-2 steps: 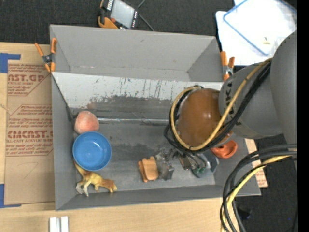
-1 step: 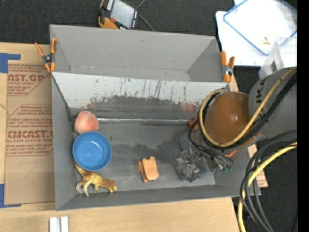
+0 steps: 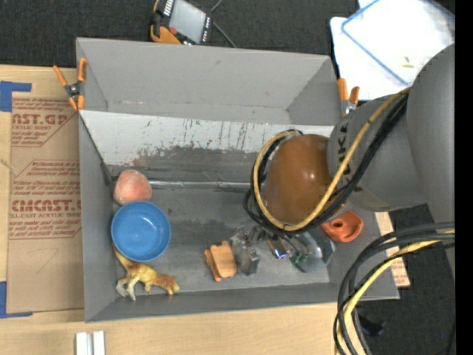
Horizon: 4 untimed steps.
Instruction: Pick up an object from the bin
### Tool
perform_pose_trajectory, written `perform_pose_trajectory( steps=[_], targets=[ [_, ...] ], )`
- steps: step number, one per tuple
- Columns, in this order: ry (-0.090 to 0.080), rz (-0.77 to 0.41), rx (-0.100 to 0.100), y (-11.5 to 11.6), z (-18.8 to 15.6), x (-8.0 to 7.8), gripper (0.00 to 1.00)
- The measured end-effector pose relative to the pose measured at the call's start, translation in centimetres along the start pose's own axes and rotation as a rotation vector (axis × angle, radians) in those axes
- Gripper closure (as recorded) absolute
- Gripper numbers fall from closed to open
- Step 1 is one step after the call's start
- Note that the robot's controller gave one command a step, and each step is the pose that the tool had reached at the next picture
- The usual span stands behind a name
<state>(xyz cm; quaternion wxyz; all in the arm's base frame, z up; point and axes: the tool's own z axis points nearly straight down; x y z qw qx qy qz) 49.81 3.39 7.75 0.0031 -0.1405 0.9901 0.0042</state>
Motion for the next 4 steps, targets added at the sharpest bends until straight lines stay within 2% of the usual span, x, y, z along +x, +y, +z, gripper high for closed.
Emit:
perform_pose_trajectory(
  steps=[1, 2, 3, 4],
  targets=[
    [0.004, -0.122, 0.010, -7.9, 0.7, 2.2, 1.00],
    [0.001, -0.036, 0.000, 1.3, 0.0, -0.1, 0.00],
    [0.001, -0.036, 0.000, 1.3, 0.0, -0.1, 0.00],
    [-0.001, -0.052, -0.001, 2.4, 0.8, -1.6, 0.00]
  ],
)
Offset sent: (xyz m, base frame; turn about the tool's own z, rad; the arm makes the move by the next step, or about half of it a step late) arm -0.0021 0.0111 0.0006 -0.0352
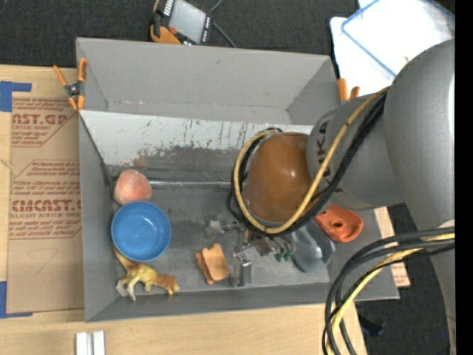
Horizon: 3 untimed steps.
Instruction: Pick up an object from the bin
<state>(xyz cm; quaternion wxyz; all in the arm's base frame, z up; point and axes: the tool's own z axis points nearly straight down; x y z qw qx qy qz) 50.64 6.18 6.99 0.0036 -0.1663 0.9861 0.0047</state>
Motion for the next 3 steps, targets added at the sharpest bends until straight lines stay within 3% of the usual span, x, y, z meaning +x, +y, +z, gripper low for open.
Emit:
perform_pose_trajectory(
  steps=[1, 2, 3],
  targets=[
    [-0.001, 0.003, 0.000, 1.2, 0.0, 0.1, 1.00],
    [-0.001, 0.003, 0.000, 1.2, 0.0, 0.1, 1.00],
    [0.004, 0.004, -0.001, 1.0, -10.8, 0.3, 1.00]
  ],
)
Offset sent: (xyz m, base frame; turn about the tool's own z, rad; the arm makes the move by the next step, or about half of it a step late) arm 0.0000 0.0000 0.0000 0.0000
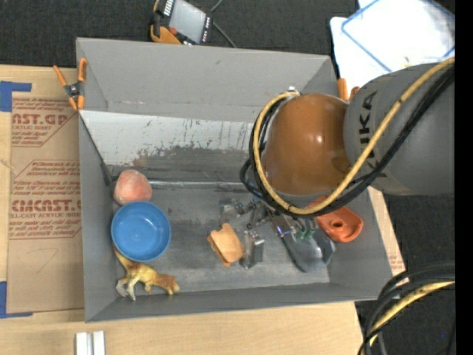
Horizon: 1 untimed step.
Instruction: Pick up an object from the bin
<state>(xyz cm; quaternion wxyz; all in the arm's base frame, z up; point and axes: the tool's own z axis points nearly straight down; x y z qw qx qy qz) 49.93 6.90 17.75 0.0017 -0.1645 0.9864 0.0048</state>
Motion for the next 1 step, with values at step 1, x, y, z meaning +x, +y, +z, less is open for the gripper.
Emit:
perform_pose_trajectory(
  steps=[1],
  targets=[
    [0.001, -0.017, -0.001, 2.19, -2.75, -0.47, 1.00]
  ],
)
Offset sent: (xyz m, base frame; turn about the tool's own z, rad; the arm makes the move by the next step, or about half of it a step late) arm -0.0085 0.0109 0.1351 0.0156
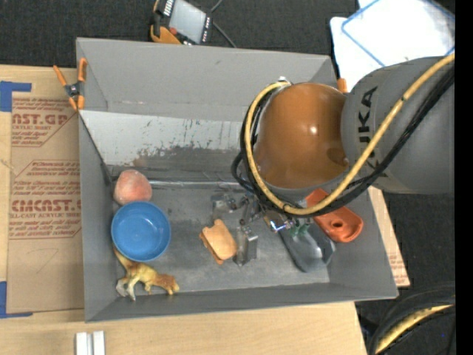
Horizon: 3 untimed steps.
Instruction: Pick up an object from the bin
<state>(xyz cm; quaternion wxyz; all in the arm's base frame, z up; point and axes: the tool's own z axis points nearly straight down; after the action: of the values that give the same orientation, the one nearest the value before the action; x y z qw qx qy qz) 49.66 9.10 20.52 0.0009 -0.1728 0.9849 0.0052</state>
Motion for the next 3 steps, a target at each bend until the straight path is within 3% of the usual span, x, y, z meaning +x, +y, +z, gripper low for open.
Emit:
perform_pose_trajectory(
  steps=[1, 2, 3],
  targets=[
    [0.011, 0.008, -0.002, -0.1, -2.3, 0.4, 1.00],
    [0.006, -0.030, -0.003, -1.9, -6.5, -0.4, 1.00],
    [0.004, -0.165, -0.003, -1.3, -6.5, 1.8, 1.00]
  ],
)
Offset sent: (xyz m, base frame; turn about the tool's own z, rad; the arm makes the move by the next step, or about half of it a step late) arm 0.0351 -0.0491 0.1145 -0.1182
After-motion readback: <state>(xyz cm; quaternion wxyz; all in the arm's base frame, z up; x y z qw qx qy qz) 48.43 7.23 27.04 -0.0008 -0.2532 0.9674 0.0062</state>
